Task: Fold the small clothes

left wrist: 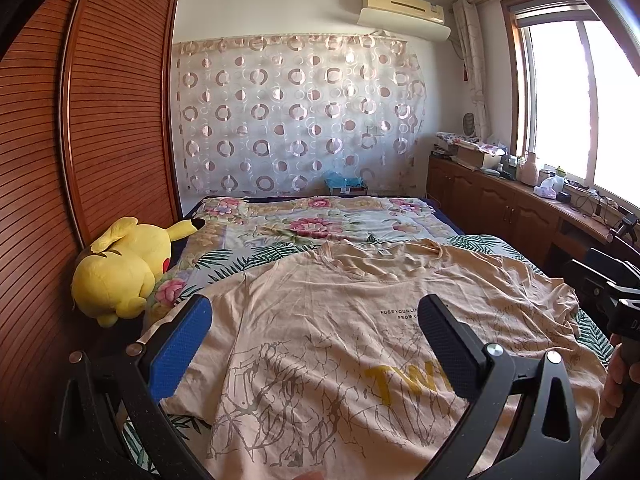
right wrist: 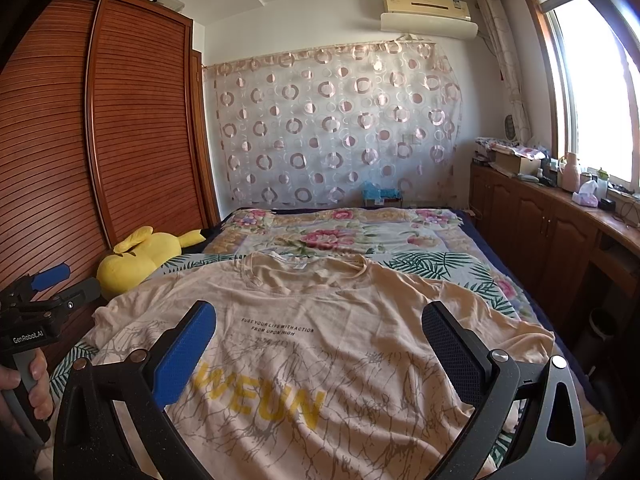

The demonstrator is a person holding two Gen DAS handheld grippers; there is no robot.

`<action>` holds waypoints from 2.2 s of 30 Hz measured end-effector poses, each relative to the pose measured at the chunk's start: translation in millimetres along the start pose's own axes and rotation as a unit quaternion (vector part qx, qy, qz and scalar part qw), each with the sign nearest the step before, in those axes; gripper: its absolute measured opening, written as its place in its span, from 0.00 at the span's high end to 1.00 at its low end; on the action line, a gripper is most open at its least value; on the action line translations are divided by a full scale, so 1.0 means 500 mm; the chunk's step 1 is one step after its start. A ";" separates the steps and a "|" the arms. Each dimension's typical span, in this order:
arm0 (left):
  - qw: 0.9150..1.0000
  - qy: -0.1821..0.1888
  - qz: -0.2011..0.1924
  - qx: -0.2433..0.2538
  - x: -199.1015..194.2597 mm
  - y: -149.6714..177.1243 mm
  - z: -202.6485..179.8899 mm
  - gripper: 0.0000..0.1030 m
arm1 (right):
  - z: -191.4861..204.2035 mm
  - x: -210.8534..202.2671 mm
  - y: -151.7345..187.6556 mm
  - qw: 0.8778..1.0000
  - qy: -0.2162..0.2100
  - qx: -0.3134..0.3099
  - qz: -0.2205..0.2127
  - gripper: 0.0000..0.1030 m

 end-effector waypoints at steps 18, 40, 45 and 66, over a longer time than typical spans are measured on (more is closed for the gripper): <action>1.000 0.000 0.000 -0.001 0.000 0.000 0.000 0.00 | 0.005 0.006 0.004 1.000 0.000 -0.003 0.000 0.00; 1.000 0.001 0.000 -0.002 -0.003 -0.002 0.001 0.00 | 0.007 0.007 0.005 1.000 -0.002 -0.003 0.001 0.00; 1.000 0.001 0.000 -0.002 -0.003 -0.001 0.001 0.00 | 0.010 0.005 0.005 1.000 -0.003 -0.004 0.000 0.00; 0.999 -0.007 0.042 -0.010 0.029 0.048 0.056 0.00 | 0.024 0.044 0.028 0.998 -0.048 -0.013 0.031 0.00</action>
Point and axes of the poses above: each gripper's, at about its wrist camera, not at the fingertips, and x roughly the way its jaws point, z to its left, y to its underside, the point moved 7 cm from there along x, roughly the way its jaws point, and after that the axes turned 6 degrees about x, right-handed, at the moved point
